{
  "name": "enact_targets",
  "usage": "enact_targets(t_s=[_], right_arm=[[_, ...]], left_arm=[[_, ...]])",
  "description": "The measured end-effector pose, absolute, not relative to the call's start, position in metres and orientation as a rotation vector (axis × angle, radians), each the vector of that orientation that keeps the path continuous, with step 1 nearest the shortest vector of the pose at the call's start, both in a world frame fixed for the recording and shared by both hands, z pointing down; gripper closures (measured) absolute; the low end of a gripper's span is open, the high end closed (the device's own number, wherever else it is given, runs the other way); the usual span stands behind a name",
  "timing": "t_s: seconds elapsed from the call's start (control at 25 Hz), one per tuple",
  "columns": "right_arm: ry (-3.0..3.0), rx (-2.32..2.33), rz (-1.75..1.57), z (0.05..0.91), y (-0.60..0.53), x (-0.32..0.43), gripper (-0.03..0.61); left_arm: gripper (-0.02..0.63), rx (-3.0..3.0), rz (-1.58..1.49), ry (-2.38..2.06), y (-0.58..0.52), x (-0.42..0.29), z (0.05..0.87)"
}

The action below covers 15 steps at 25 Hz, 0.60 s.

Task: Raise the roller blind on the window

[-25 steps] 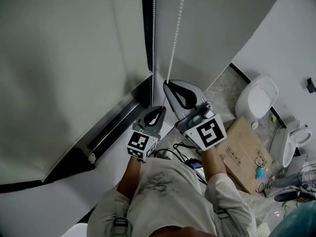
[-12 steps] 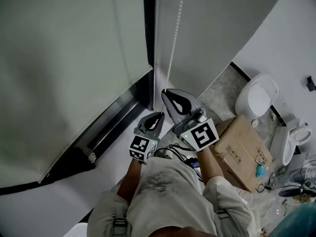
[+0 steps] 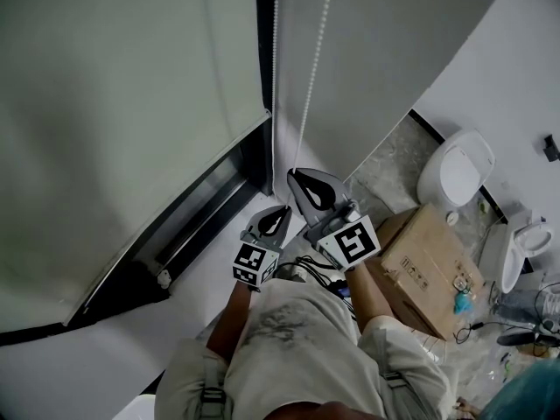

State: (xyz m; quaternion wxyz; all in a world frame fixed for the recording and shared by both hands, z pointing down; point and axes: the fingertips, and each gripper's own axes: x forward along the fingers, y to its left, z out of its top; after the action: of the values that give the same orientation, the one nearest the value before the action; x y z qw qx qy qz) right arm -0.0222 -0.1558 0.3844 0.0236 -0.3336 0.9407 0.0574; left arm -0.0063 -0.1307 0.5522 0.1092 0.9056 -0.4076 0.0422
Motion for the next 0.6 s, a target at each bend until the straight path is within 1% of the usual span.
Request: enact_targets(t_s=[0.44,0.6], right_arm=[[2.913,-1.021,0.050,0.420,-0.150,-0.019,0.569],[2.904,-1.003,0.027,0.422,-0.149,-0.019,0.569]], left_arm=[[0.607,2.617,0.178,-1.191,-0.124,-0.013,0.588],[0.604,2.595,0.202,-1.251,-0.122,-0.022,0.582]])
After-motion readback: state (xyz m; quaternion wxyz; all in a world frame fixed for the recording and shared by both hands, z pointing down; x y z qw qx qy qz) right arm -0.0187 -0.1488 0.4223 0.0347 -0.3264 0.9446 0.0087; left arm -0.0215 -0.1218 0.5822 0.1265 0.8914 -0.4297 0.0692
